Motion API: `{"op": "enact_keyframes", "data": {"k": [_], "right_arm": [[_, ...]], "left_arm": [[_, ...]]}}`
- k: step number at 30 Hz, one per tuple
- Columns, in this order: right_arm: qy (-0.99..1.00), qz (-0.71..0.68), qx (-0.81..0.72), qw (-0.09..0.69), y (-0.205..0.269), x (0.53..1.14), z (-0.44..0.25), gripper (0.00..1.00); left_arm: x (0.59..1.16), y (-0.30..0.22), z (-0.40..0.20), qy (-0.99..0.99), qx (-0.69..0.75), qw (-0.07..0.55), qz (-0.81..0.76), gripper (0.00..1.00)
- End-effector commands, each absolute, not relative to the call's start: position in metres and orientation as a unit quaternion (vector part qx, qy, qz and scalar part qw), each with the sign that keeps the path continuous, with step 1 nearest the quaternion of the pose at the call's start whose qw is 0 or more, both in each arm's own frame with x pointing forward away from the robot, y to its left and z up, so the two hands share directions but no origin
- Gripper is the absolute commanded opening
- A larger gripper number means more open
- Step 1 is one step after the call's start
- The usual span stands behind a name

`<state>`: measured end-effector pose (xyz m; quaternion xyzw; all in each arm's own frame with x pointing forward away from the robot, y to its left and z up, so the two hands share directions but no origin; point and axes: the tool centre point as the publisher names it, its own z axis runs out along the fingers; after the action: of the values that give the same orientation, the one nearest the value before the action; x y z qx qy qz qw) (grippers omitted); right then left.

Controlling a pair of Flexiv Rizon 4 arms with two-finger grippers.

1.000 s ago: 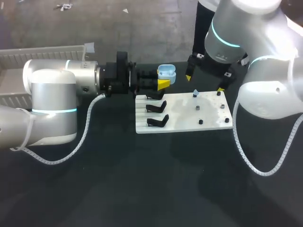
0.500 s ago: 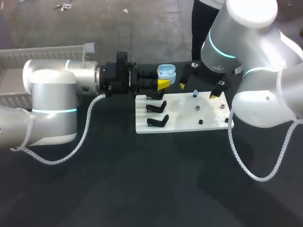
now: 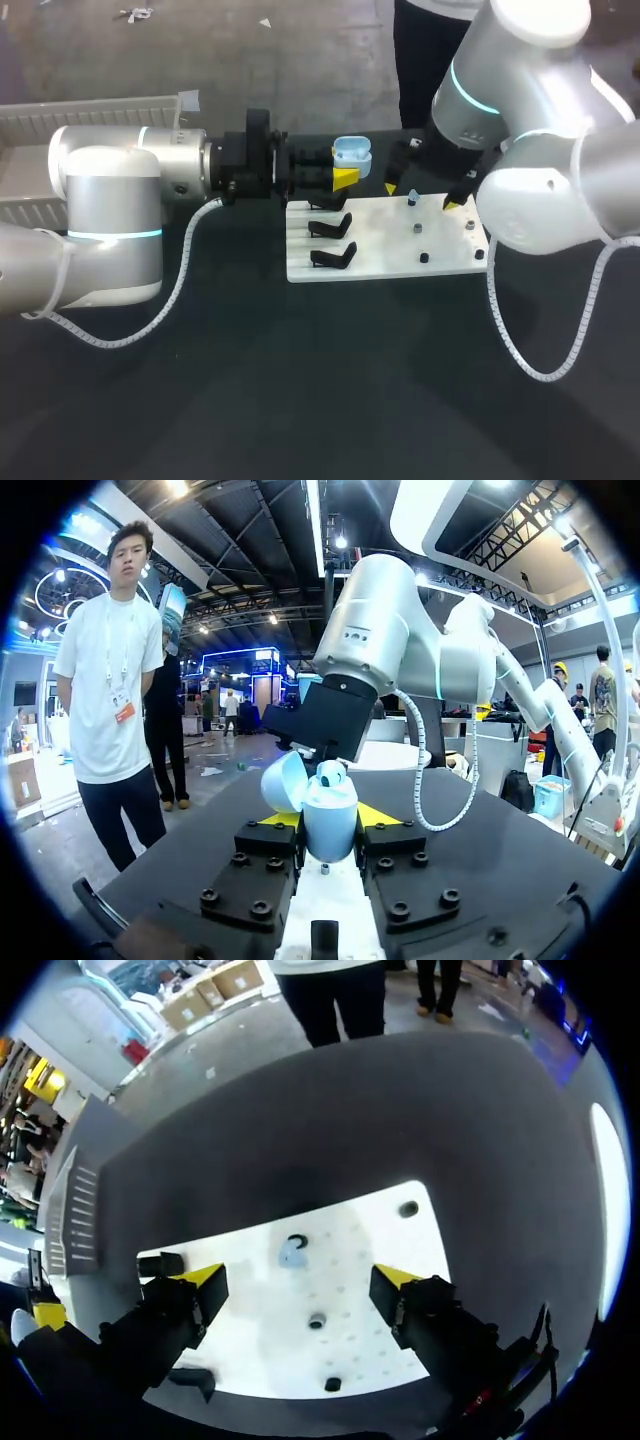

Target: Pick up each earbud case from the left stands, insert the matching earbuds, close the lid, and place the case in the box.

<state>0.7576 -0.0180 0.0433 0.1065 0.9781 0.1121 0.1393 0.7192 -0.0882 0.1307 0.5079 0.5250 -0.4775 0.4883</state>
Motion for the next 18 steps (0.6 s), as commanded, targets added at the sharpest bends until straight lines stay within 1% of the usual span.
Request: {"op": "enact_keyframes", "data": {"k": [1, 4, 9, 10, 11, 12, 16, 18], "right_arm": [[0.98, 0.116, 0.106, 0.12, -0.016, 0.7667, 0.0403, 0.84], [0.98, 0.119, 0.109, 0.118, -0.0158, 0.7677, 0.0395, 0.78], [0.979, 0.122, 0.11, 0.117, -0.0141, 0.7678, 0.0371, 0.63], [0.979, 0.122, 0.111, 0.117, -0.014, 0.7678, 0.0368, 0.62], [0.979, 0.122, 0.111, 0.116, -0.0136, 0.7675, 0.0364, 0.58], [0.979, 0.122, 0.111, 0.117, -0.0134, 0.7673, 0.0361, 0.58], [0.98, 0.12, 0.113, 0.115, -0.0126, 0.7677, 0.0335, 0.49], [0.98, 0.12, 0.114, 0.114, -0.0125, 0.7682, 0.033, 0.49]], "left_arm": [[0.7189, -0.0882, 0.1308, 0.525, 0.507, 0.489, -0.477, 0.0], [0.7189, -0.0882, 0.1308, 0.525, 0.507, 0.489, -0.477, 0.0], [0.7189, -0.0882, 0.1308, 0.525, 0.507, 0.489, -0.477, 0.0], [0.7189, -0.0882, 0.1308, 0.525, 0.507, 0.489, -0.477, 0.0], [0.7189, -0.0882, 0.1308, 0.525, 0.507, 0.489, -0.477, 0.0], [0.7189, -0.0882, 0.1308, 0.525, 0.507, 0.489, -0.477, 0.0], [0.7189, -0.0882, 0.1308, 0.525, 0.507, 0.489, -0.477, 0.0], [0.7189, -0.0882, 0.1308, 0.525, 0.507, 0.489, -0.477, 0.0]]}}
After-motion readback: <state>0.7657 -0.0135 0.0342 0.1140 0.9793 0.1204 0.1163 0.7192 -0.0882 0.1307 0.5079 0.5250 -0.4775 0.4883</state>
